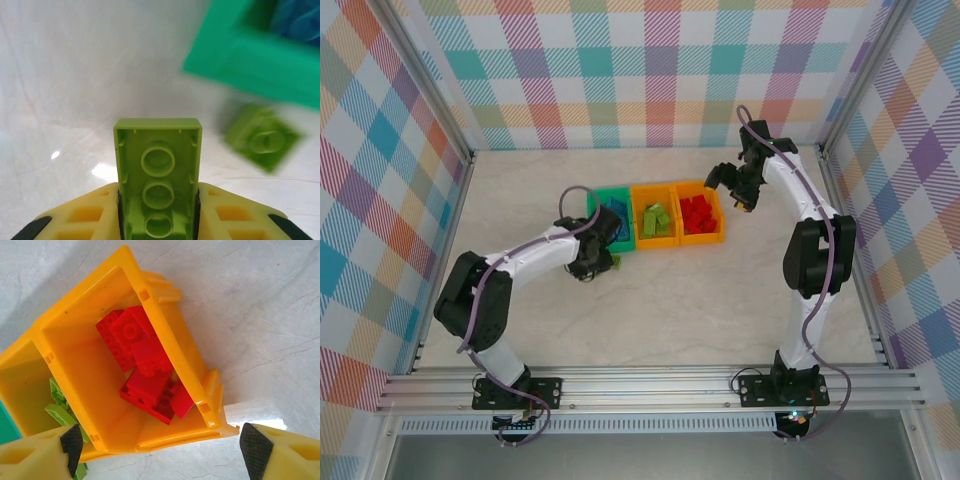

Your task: Sort the legos into containers by color

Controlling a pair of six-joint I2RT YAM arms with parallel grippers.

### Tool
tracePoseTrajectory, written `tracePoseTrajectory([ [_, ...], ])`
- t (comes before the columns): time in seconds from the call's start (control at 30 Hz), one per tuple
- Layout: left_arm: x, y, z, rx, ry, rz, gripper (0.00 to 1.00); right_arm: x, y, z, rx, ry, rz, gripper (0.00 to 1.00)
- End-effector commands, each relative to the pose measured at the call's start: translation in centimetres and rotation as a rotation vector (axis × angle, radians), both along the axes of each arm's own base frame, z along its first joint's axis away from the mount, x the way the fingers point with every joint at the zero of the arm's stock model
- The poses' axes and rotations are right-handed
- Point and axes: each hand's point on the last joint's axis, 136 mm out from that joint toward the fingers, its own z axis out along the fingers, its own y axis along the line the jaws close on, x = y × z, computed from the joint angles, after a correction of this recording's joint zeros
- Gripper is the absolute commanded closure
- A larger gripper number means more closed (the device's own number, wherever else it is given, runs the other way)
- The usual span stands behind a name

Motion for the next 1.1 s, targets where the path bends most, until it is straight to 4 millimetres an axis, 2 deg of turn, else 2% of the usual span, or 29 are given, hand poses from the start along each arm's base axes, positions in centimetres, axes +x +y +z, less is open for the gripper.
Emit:
tracePoseTrajectory([
  [0.0, 3.2, -1.5, 4.8, -0.007, -0.129, -0.056, 0.68, 0.5, 0.6, -0.2, 0.031, -0.003, 0.051, 0.17],
  [0.1, 6.1, -4.5, 6.2, -0.065, -0.174, -0.117, 0.68, 0.1, 0.6, -2.0, 0.025, 0.039, 0.059, 0.19],
  [0.3, 11.6, -10.8, 7.0, -0.102, -0.194, -0.262, 0.68, -0.2, 0.2, -3.9, 0.01, 0.05, 0.036, 0.2],
  [0.43, 13.9, -13.9, 5.4, -0.127, -0.146, -0.317, 0.67, -0.4, 0.2, -5.4, 0.01, 0.085, 0.039, 0.26],
  [0.53, 14.6, -15.1, 4.1, -0.145, -0.116, -0.326, 0.65, -0.6, 0.1, -6.3, 0.0, 0.093, 0.038, 0.33],
  [0.6, 14.7, -15.4, 3.4, -0.152, -0.1, -0.319, 0.58, -0.6, 0.2, -6.7, 0.006, 0.092, 0.047, 0.38],
  [0.7, 14.4, -15.3, 2.3, -0.151, -0.069, -0.307, 0.4, -0.6, 0.5, -7.5, 0.02, 0.099, 0.072, 0.45],
  [0.77, 14.2, -15.1, 2.4, -0.145, -0.064, -0.299, 0.28, -0.6, 0.6, -8.1, 0.019, 0.105, 0.085, 0.51],
  [0.83, 14.2, -14.6, 3.5, -0.135, -0.086, -0.293, 0.19, -0.7, 0.6, -8.3, 0.017, 0.103, 0.089, 0.58],
  [0.93, 14.1, -13.6, 5.4, -0.111, -0.13, -0.278, 0.09, -0.5, 0.9, -7.8, 0.026, 0.081, 0.093, 0.64],
  [1.03, 13.7, -12.1, 7.1, -0.08, -0.163, -0.257, 0.0, -0.5, 1.4, -7.7, 0.027, 0.081, 0.092, 0.69],
  [1.07, 13.4, -11.6, 7.4, -0.069, -0.167, -0.25, 0.0, -0.6, 1.6, -7.7, 0.025, 0.086, 0.086, 0.71],
])
